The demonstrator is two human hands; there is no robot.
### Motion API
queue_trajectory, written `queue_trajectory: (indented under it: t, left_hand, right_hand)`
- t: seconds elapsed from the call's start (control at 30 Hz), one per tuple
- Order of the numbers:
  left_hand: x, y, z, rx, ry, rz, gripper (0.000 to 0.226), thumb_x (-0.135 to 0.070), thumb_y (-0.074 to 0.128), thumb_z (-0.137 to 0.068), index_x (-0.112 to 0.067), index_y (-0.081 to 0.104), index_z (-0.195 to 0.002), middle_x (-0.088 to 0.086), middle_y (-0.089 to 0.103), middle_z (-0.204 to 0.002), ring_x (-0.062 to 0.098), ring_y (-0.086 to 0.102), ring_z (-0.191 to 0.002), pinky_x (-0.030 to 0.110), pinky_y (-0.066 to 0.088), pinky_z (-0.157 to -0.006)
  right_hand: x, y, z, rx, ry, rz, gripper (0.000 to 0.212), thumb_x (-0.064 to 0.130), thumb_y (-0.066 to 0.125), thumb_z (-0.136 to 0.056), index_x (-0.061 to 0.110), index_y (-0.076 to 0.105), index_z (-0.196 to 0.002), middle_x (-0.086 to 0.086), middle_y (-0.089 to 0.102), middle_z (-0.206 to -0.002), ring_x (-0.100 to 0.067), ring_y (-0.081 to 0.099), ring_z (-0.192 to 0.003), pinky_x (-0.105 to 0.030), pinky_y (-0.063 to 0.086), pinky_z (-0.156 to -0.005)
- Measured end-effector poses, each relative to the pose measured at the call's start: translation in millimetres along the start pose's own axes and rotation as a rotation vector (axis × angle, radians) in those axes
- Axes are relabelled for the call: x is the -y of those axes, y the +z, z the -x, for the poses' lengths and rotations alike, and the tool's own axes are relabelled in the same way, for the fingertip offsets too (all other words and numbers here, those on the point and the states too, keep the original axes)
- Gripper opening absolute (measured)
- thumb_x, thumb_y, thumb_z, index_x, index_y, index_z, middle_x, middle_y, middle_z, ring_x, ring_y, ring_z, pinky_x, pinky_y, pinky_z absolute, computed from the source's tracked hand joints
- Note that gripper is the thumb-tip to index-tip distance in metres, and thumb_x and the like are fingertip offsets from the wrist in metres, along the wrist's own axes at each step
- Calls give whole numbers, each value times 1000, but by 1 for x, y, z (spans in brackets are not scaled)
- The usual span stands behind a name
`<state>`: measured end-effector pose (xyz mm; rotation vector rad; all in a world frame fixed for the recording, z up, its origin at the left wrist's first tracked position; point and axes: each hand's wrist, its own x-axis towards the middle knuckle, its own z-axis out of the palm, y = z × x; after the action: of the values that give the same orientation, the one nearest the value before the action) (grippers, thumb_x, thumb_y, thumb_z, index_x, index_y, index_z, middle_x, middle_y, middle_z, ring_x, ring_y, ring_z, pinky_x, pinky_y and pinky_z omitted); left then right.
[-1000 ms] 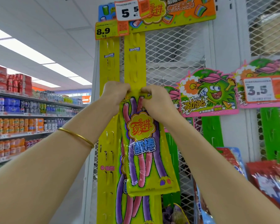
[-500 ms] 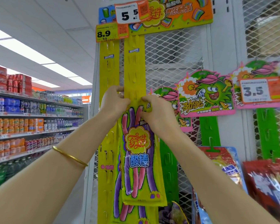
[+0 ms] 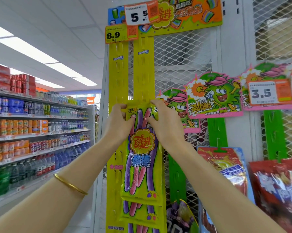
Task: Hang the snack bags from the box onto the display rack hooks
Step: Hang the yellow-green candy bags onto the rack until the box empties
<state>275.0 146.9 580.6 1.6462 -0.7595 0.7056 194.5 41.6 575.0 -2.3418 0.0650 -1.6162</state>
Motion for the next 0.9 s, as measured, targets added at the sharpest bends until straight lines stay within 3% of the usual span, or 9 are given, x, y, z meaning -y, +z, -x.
queue_trajectory:
  t: [0.07, 0.17, 0.3, 0.37, 0.47, 0.57, 0.7, 0.8, 0.9]
  left_hand:
    - [-1, -3, 9, 3, 25, -28, 47, -20, 58, -92, -12, 37, -134, -5, 46, -88, 15, 51, -82, 33, 45, -73]
    - [-1, -6, 26, -13, 46, -55, 53, -15, 60, -90, -12, 36, -136, 3, 48, -112, 16, 50, -102, 28, 43, -79]
    - [6, -11, 59, -25, 39, -86, 55, -14, 61, -88, -14, 36, -137, 7, 40, -132, 17, 45, -118, 32, 43, -95]
    - [18, -14, 83, -15, 24, -65, 52, -16, 60, -89, -18, 38, -135, 5, 39, -132, 12, 45, -113, 32, 48, -91]
    - [42, -18, 127, -9, -8, -23, 44, -8, 59, -88, -19, 43, -128, 0, 40, -125, 2, 47, -99, 10, 42, -74]
    - [69, -23, 179, 34, -78, 25, 40, -4, 57, -88, -24, 44, -120, -3, 40, -118, 7, 47, -103, 10, 41, -69]
    - [105, -25, 256, 124, -162, -13, 38, 1, 56, -87, -24, 43, -112, -5, 41, -110, 2, 49, -94, 9, 42, -69]
    - [135, -23, 317, 268, -282, -63, 32, 1, 56, -87, -13, 49, -114, -3, 43, -109, 3, 51, -90, 4, 42, -69]
    - [170, -27, 369, 421, -409, -177, 33, -6, 54, -89, -14, 50, -121, 0, 46, -118, 10, 54, -99, 18, 43, -80]
  right_hand:
    - [2, -3, 7, -10, 1, 147, 50, 31, 58, -91, 24, 35, -135, -5, 59, -112, -28, 61, -93, -32, 40, -62]
    - [5, -9, 22, -1, 51, 344, 59, 46, 56, -88, 22, 28, -135, -2, 50, -123, -26, 64, -83, -28, 33, -51]
    - [6, -15, 51, 70, 102, 283, 68, 47, 56, -88, 19, 22, -138, -3, 47, -132, -24, 64, -89, -28, 35, -52]
    - [6, -20, 76, 92, 121, 176, 64, 41, 56, -89, 19, 23, -139, -3, 48, -130, -25, 64, -91, -29, 38, -58]
    - [4, -22, 123, 133, 113, 80, 55, 36, 55, -91, 22, 28, -136, 0, 53, -114, -23, 61, -85, -32, 45, -63]
    - [-3, -15, 176, 193, 103, 34, 49, 34, 55, -91, 23, 33, -134, 0, 53, -107, -23, 59, -82, -36, 47, -67]
    - [-12, 6, 257, 348, 124, 7, 42, 32, 52, -93, 24, 39, -132, -1, 55, -109, -25, 59, -87, -38, 46, -67]
    - [-20, 27, 324, 541, 193, -12, 35, 31, 52, -92, 25, 43, -126, -1, 57, -106, -25, 59, -90, -36, 42, -67]
    - [-34, 53, 393, 829, 280, 39, 29, 29, 51, -93, 22, 46, -120, -1, 59, -106, -26, 60, -94, -35, 41, -68]
